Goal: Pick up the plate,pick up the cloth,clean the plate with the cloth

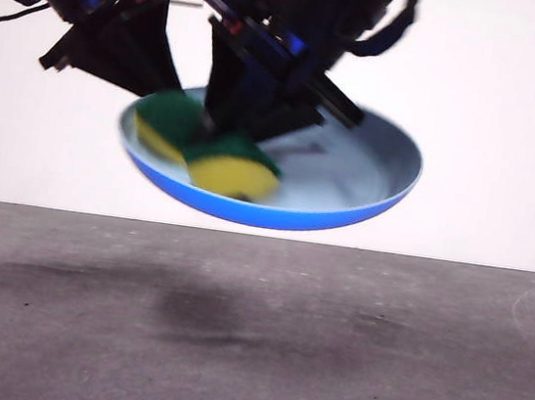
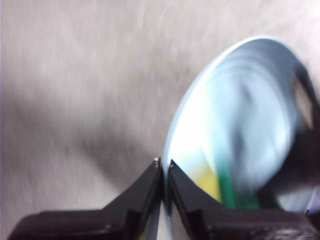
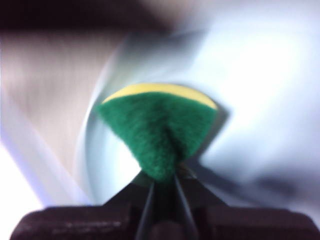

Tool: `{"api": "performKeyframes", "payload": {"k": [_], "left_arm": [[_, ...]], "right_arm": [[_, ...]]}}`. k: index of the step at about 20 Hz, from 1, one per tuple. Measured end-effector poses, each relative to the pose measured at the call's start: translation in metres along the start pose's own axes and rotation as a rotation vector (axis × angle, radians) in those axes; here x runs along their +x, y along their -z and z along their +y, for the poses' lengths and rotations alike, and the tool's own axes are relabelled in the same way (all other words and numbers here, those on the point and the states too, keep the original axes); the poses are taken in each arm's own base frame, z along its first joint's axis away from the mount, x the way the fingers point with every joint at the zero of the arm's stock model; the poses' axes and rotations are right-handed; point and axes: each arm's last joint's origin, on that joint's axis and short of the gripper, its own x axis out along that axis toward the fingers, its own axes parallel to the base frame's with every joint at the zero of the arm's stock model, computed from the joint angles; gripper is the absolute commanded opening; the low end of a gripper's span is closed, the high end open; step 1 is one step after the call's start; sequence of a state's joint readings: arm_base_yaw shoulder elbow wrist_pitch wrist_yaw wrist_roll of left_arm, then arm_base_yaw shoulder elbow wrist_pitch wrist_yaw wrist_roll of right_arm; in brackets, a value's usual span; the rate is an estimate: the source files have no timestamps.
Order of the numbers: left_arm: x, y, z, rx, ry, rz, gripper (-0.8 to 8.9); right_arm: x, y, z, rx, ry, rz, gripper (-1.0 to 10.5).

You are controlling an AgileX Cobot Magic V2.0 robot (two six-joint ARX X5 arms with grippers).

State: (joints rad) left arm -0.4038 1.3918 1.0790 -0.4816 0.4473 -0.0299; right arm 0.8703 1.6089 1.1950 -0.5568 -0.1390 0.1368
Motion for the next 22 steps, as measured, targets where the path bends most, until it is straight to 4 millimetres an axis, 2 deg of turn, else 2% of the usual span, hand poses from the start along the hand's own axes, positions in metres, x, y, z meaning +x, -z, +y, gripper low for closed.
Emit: {"api": "performKeyframes", "payload": {"k": [2, 4, 6, 8, 10, 12, 14, 16, 18, 19, 22], "left_arm": [[0.000, 0.000, 0.000, -0.001, 0.005, -0.001, -0.09], [0.000, 0.001, 0.000, -0.012, 0.006, 0.007, -0.09], [0.000, 0.004, 0.001, -0.044, -0.004, 0.034, -0.09], [0.000, 0.006, 0.001, -0.066, -0.013, 0.060, -0.09], [-0.001, 0.008, 0.001, -0.079, -0.026, 0.073, -0.09], [-0.001, 0.010, 0.002, -0.092, -0.039, 0.098, -0.09], [-0.001, 0.011, 0.003, -0.088, -0.068, 0.104, -0.09], [-0.001, 0.011, 0.005, -0.054, -0.144, 0.105, -0.09], [-0.001, 0.010, 0.007, 0.000, -0.247, 0.102, -0.09], [0.001, 0.010, 0.009, 0.025, -0.316, 0.106, -0.09], [0.020, 0.009, 0.030, 0.019, -0.374, 0.118, -0.09]], "right_arm": [[0.000, 0.016, -0.002, -0.018, 0.151, 0.143, -0.2], [-0.003, 0.024, -0.010, -0.037, 0.400, 0.206, -0.2], [-0.004, 0.023, -0.018, -0.046, 0.653, 0.168, -0.2], [-0.006, 0.015, -0.027, -0.016, 0.827, 0.061, -0.2], [-0.005, 0.004, -0.031, 0.036, 0.825, -0.067, -0.2], [-0.004, -0.010, -0.028, 0.073, 0.709, -0.203, -0.2], [-0.003, -0.019, -0.025, 0.083, 0.576, -0.284, -0.2], [-0.009, -0.021, -0.020, 0.079, 0.532, -0.313, -0.2], [-0.024, -0.021, -0.013, 0.074, 0.510, -0.356, -0.2], [-0.038, -0.023, -0.010, 0.077, 0.499, -0.401, -0.2], [-0.088, -0.022, -0.003, 0.098, 0.479, -0.541, -0.2]]}}
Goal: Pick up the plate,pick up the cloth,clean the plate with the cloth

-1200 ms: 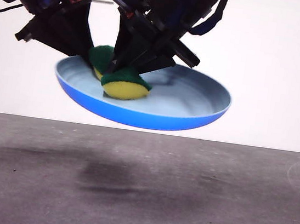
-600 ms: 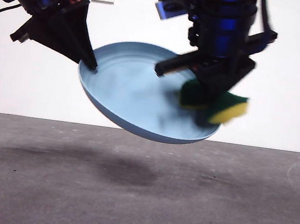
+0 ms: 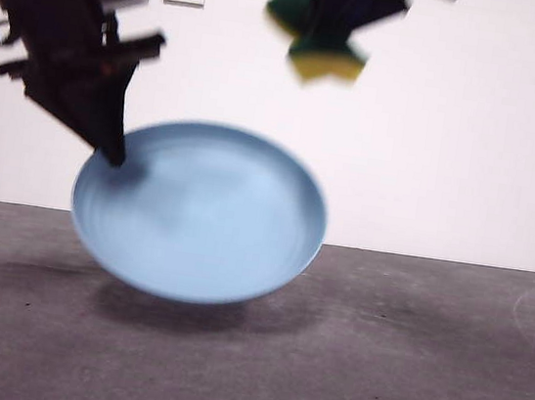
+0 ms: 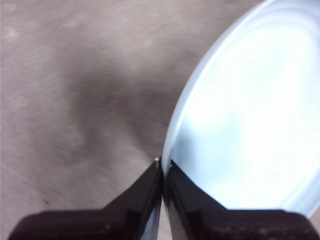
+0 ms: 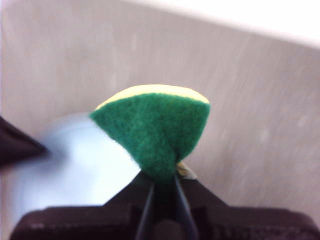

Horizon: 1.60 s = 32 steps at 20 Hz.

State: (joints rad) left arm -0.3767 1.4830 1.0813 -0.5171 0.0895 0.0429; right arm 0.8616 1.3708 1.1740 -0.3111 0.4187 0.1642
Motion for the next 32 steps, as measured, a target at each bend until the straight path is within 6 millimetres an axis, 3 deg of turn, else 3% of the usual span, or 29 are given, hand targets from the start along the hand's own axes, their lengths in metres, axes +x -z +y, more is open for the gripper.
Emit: {"api": "performKeyframes", "payload": {"k": [5, 10, 16, 17, 20, 24, 32], "left_arm": [[0.042, 0.002, 0.016, -0.030, -0.071, 0.044, -0.09], [0.075, 0.011, 0.025, -0.073, -0.073, 0.134, 0.15], [0.087, 0.020, 0.026, -0.099, -0.079, 0.207, 3.69], [0.086, 0.019, 0.026, -0.122, -0.082, 0.204, 3.86], [0.075, 0.013, 0.022, -0.166, -0.086, 0.157, 3.86], [0.032, -0.004, 0.001, -0.130, -0.053, 0.020, 3.85], [-0.071, -0.002, -0.035, -0.045, 0.023, -0.164, 3.85]], "right_arm": [[-0.050, -0.009, -0.027, 0.016, 0.018, -0.022, -0.2], [-0.074, -0.002, -0.047, 0.001, 0.060, 0.049, -0.2], [-0.075, 0.004, -0.059, -0.005, 0.110, 0.123, -0.2], [-0.073, 0.004, -0.061, -0.001, 0.121, 0.126, -0.2], [-0.060, 0.006, -0.065, 0.003, 0.153, 0.164, -0.2], [-0.029, 0.013, -0.071, 0.002, 0.206, 0.254, -0.2], [0.073, 0.060, -0.085, 0.063, 0.117, 0.555, -0.2]]}}
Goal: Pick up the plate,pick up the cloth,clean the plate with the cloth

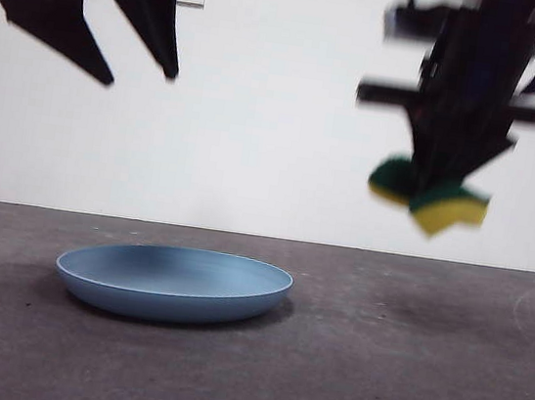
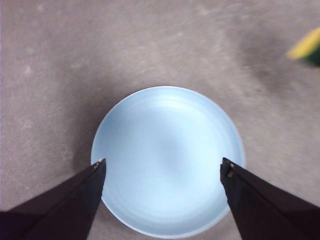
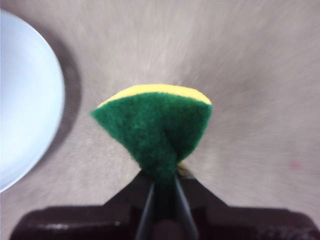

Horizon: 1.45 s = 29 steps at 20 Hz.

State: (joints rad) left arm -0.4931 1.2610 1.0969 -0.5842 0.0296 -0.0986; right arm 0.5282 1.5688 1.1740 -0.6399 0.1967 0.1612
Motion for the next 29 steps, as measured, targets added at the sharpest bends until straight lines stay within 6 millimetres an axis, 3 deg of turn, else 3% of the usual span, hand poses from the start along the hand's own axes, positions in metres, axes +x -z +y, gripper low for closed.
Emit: {"api": "performKeyframes", "payload": {"k": [5, 7, 8, 11, 12, 20, 22, 23, 24, 25, 26, 29], "left_arm": [[-0.043, 0.007, -0.019, 0.054, 0.066, -0.064, 3.81], [-0.052, 0.008, -0.023, 0.067, 0.085, -0.087, 3.81], [-0.053, 0.008, -0.024, 0.070, 0.089, -0.088, 3.81], [-0.052, 0.010, -0.023, 0.071, 0.075, -0.068, 3.81], [-0.052, 0.010, -0.023, 0.070, 0.067, -0.069, 3.81], [-0.052, 0.010, -0.023, 0.070, 0.045, -0.068, 3.77], [-0.051, 0.010, -0.020, 0.067, -0.025, -0.071, 3.77], [-0.051, 0.011, -0.019, 0.067, -0.065, -0.067, 3.76], [-0.051, 0.012, -0.018, 0.068, -0.088, -0.055, 3.59], [-0.051, 0.013, -0.018, 0.075, -0.099, -0.043, 2.20], [-0.051, 0.015, -0.018, 0.096, -0.105, -0.027, 0.06], [-0.051, 0.017, -0.017, 0.136, -0.107, -0.002, -0.08]], "right_arm": [[0.070, 0.003, 0.003, 0.018, -0.057, 0.111, -0.2], [0.087, 0.009, 0.005, 0.012, -0.051, 0.160, 0.5], [0.092, 0.011, 0.005, 0.008, -0.049, 0.171, 1.3], [0.093, 0.010, 0.005, -0.004, -0.049, 0.167, 5.6], [0.093, 0.010, 0.004, -0.002, -0.047, 0.167, 6.4], [0.093, 0.011, 0.003, -0.006, -0.046, 0.178, 6.6], [0.084, 0.009, 0.002, -0.003, -0.048, 0.160, 6.5], [0.071, 0.005, 0.000, 0.002, -0.053, 0.128, 5.6], [0.053, 0.001, -0.002, 0.007, -0.058, 0.087, 3.7], [0.034, -0.002, -0.005, 0.013, -0.063, 0.048, 1.6], [0.014, -0.003, -0.009, 0.018, -0.068, 0.015, -0.3], [-0.040, -0.002, -0.018, 0.031, -0.083, -0.098, -0.1]]}}
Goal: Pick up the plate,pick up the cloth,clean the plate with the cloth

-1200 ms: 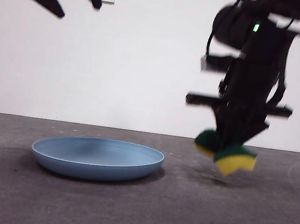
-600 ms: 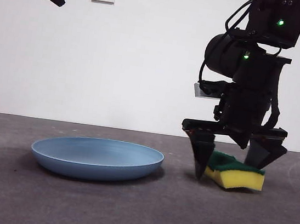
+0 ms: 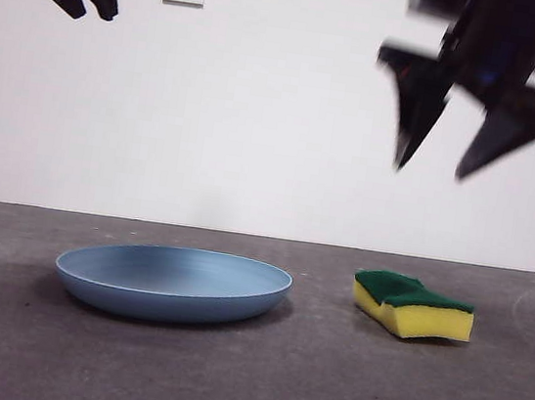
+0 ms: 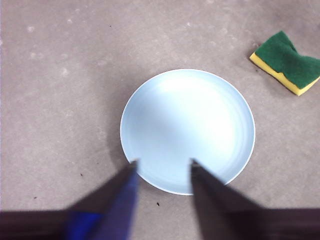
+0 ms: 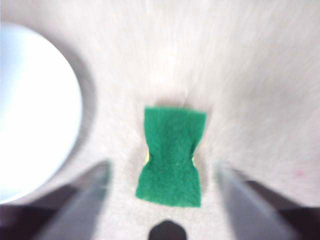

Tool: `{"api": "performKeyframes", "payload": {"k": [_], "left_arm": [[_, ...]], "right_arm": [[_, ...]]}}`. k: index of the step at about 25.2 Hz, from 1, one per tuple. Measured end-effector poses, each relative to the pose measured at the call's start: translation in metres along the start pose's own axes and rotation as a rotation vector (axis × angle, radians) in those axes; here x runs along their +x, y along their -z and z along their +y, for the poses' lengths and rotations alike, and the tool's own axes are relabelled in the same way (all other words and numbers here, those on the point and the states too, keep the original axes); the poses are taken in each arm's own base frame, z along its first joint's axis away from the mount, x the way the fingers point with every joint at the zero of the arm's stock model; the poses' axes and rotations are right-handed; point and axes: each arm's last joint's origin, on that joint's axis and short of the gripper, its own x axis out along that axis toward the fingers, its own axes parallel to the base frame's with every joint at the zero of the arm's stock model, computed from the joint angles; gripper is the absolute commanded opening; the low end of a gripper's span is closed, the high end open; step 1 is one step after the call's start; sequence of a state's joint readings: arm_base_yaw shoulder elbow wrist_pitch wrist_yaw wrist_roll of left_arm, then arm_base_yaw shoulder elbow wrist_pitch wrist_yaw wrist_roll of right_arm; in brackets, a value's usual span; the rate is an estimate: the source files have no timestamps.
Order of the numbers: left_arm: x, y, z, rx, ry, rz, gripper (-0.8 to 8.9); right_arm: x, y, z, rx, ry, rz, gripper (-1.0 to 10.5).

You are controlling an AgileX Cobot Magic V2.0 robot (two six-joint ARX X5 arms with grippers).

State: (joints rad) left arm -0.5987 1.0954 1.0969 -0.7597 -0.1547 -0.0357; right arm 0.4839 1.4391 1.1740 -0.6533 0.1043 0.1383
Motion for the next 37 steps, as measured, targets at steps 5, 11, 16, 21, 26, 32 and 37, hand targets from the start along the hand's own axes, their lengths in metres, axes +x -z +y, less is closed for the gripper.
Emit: {"api": "performKeyframes", "payload": {"k": [5, 11, 16, 21, 26, 32, 37], "left_arm": [[-0.001, -0.001, 0.001, 0.018, -0.028, -0.012, -0.08], [-0.054, 0.005, -0.001, -0.006, -0.058, -0.308, -0.08], [-0.072, 0.057, 0.000, -0.052, -0.012, -0.517, -0.08], [-0.061, 0.092, 0.001, -0.092, 0.007, -0.613, -0.08], [-0.056, 0.098, 0.000, -0.117, 0.018, -0.647, -0.03], [-0.051, 0.099, -0.001, -0.109, 0.015, -0.597, -0.03], [-0.045, 0.101, -0.002, -0.089, 0.010, -0.535, -0.03]], "right_arm": [[-0.075, 0.003, -0.006, 0.015, -0.037, -0.216, -0.1], [-0.147, 0.033, 0.001, -0.024, -0.065, -0.474, -0.1], [-0.147, 0.083, -0.004, 0.003, -0.022, -0.624, -0.1], [-0.124, 0.113, -0.007, 0.023, -0.036, -0.654, -0.1], [-0.115, 0.119, -0.007, 0.051, -0.041, -0.624, 0.0], [-0.117, 0.120, -0.008, 0.066, -0.047, -0.632, 0.0], [-0.116, 0.120, -0.008, 0.065, -0.045, -0.626, 0.0]]}}
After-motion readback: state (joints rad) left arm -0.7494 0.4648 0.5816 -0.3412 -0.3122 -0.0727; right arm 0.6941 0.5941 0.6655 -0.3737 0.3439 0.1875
